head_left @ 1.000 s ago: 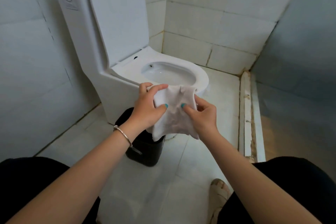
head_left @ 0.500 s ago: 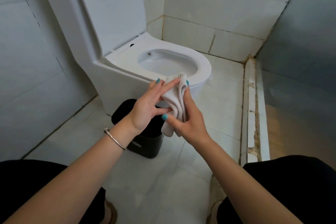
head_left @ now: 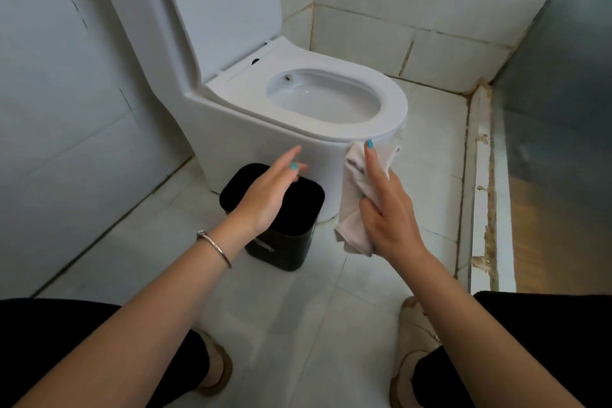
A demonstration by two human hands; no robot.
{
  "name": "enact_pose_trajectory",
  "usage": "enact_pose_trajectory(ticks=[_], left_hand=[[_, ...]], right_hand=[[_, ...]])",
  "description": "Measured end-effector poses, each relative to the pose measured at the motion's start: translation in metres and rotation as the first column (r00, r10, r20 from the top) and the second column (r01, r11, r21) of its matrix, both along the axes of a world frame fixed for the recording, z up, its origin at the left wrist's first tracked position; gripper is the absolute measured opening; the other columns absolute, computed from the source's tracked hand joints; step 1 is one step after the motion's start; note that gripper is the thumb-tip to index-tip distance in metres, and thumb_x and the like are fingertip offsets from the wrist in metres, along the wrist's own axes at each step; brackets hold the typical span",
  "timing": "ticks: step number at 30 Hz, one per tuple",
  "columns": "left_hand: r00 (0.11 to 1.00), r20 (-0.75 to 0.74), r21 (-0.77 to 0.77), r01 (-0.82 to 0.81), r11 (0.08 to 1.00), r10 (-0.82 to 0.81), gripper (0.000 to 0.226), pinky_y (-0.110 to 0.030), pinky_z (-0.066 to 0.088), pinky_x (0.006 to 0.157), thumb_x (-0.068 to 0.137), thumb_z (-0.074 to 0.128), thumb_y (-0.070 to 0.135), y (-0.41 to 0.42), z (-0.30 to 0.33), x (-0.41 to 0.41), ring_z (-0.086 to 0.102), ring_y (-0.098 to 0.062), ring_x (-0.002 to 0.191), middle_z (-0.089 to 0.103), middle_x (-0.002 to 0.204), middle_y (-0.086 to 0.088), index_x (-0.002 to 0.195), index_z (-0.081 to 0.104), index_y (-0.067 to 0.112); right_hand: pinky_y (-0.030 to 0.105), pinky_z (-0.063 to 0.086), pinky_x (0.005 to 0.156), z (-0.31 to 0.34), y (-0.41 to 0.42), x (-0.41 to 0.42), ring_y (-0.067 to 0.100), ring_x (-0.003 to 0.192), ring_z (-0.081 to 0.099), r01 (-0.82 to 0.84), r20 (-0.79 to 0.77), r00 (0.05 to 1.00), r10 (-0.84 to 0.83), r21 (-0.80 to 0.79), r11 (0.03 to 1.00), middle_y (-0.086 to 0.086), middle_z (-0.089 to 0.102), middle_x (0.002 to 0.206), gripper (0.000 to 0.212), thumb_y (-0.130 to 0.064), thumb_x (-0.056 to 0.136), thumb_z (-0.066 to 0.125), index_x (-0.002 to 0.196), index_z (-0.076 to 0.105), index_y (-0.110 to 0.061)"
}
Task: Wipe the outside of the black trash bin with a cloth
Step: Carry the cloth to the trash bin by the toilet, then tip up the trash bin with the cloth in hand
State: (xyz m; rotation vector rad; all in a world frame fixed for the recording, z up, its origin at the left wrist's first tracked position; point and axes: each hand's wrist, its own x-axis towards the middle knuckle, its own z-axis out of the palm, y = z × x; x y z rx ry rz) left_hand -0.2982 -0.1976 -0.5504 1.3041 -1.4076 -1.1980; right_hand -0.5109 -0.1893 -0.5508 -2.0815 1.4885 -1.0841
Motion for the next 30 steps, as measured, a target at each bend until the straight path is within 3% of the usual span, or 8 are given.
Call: enact_pose_trajectory(ticks=[2, 5, 8, 12, 15, 22, 25, 30], left_hand=[[0.931, 0.359, 0.055, 0.058, 0.997, -0.074, 0.062, -0.026, 0.035, 0.104, 0.092, 0.053, 0.032, -0.002, -0.029, 0.005, 0.047, -0.012, 0.127, 0.052, 0.133, 0.018, 0.149, 0.027, 0.037], [0.654, 0.722, 0.103, 0.217, 0.971, -0.223, 0.083, -0.038, 0.035, 0.109, 0.091, 0.062, 0.031, -0.004, -0.066, -0.004, 0.045, -0.026, 0.129, 0.049, 0.141, -0.002, 0.155, 0.009, 0.028], [0.568, 0.767, 0.161, 0.279, 0.947, -0.298, 0.090, -0.040, 0.027, 0.115, 0.090, 0.062, 0.042, -0.011, -0.088, -0.020, 0.039, -0.030, 0.135, 0.042, 0.149, -0.004, 0.155, 0.003, 0.030], [0.364, 0.879, 0.228, 0.245, 0.942, -0.308, 0.091, -0.035, 0.047, 0.077, 0.093, 0.058, 0.042, -0.020, -0.108, -0.035, 0.062, -0.031, 0.098, 0.065, 0.111, -0.014, 0.155, -0.006, 0.025], [0.274, 0.927, 0.215, 0.169, 0.962, -0.255, 0.078, -0.035, 0.044, 0.072, 0.099, 0.046, 0.038, -0.024, -0.117, -0.039, 0.063, -0.028, 0.087, 0.068, 0.100, -0.011, 0.155, -0.005, 0.017], [0.282, 0.951, 0.095, 0.125, 0.988, -0.127, 0.068, -0.031, 0.041, 0.065, 0.100, 0.046, 0.032, -0.008, -0.116, -0.032, 0.063, -0.022, 0.082, 0.068, 0.092, -0.004, 0.155, 0.007, 0.024], [0.428, 0.902, 0.034, 0.059, 0.998, -0.056, 0.069, -0.030, 0.044, 0.068, 0.099, 0.050, 0.034, 0.008, -0.102, -0.027, 0.062, -0.019, 0.078, 0.068, 0.090, -0.002, 0.155, 0.010, 0.028], [0.703, 0.702, -0.035, -0.124, 0.992, 0.113, 0.071, -0.040, 0.050, 0.091, 0.095, 0.057, 0.030, 0.046, -0.091, -0.043, 0.062, -0.027, 0.110, 0.065, 0.123, -0.002, 0.154, 0.018, 0.033]], right_hand=[[0.015, 0.032, 0.083, -0.002, 0.001, -0.015, 0.020, 0.115, 0.049, 0.039, 0.007, 0.999, -0.039, 0.032, 0.999, 0.005, 0.043, 0.141, 0.089, 0.001, 0.089, 0.042, 0.130, 0.016, -0.074], [0.012, 0.033, 0.075, -0.008, 0.005, -0.036, 0.015, 0.105, 0.047, 0.098, -0.008, 0.995, -0.097, 0.045, 0.994, 0.005, 0.042, 0.138, 0.089, 0.003, 0.090, 0.041, 0.131, 0.018, -0.074], [0.004, 0.033, 0.071, -0.013, 0.009, -0.051, 0.006, 0.098, 0.043, 0.152, 0.014, 0.988, -0.153, 0.074, 0.986, 0.003, 0.043, 0.135, 0.086, 0.001, 0.092, 0.041, 0.132, 0.019, -0.072], [0.008, 0.036, 0.070, -0.014, 0.013, -0.058, 0.006, 0.093, 0.047, 0.181, 0.057, 0.980, -0.188, 0.114, 0.977, 0.002, 0.044, 0.133, 0.086, 0.001, 0.093, 0.041, 0.130, 0.017, -0.074], [0.003, 0.037, 0.071, -0.014, 0.012, -0.055, -0.001, 0.089, 0.045, 0.196, 0.089, 0.974, -0.209, 0.138, 0.971, -0.001, 0.044, 0.132, 0.085, 0.002, 0.091, 0.040, 0.130, 0.018, -0.071], [0.010, 0.036, 0.075, -0.009, 0.013, -0.046, 0.005, 0.100, 0.046, 0.130, 0.114, 0.982, -0.149, 0.160, 0.979, -0.003, 0.043, 0.134, 0.088, 0.000, 0.091, 0.038, 0.128, 0.015, -0.077], [0.017, 0.037, 0.078, -0.008, 0.016, -0.046, 0.011, 0.100, 0.049, 0.124, 0.137, 0.979, -0.150, 0.180, 0.976, -0.003, 0.044, 0.130, 0.088, 0.000, 0.091, 0.038, 0.129, 0.014, -0.077], [0.022, 0.039, 0.081, -0.015, 0.022, -0.045, 0.015, 0.100, 0.050, 0.114, 0.117, 0.983, -0.140, 0.207, 0.972, -0.001, 0.046, 0.127, 0.086, 0.000, 0.091, 0.037, 0.132, 0.015, -0.073]])
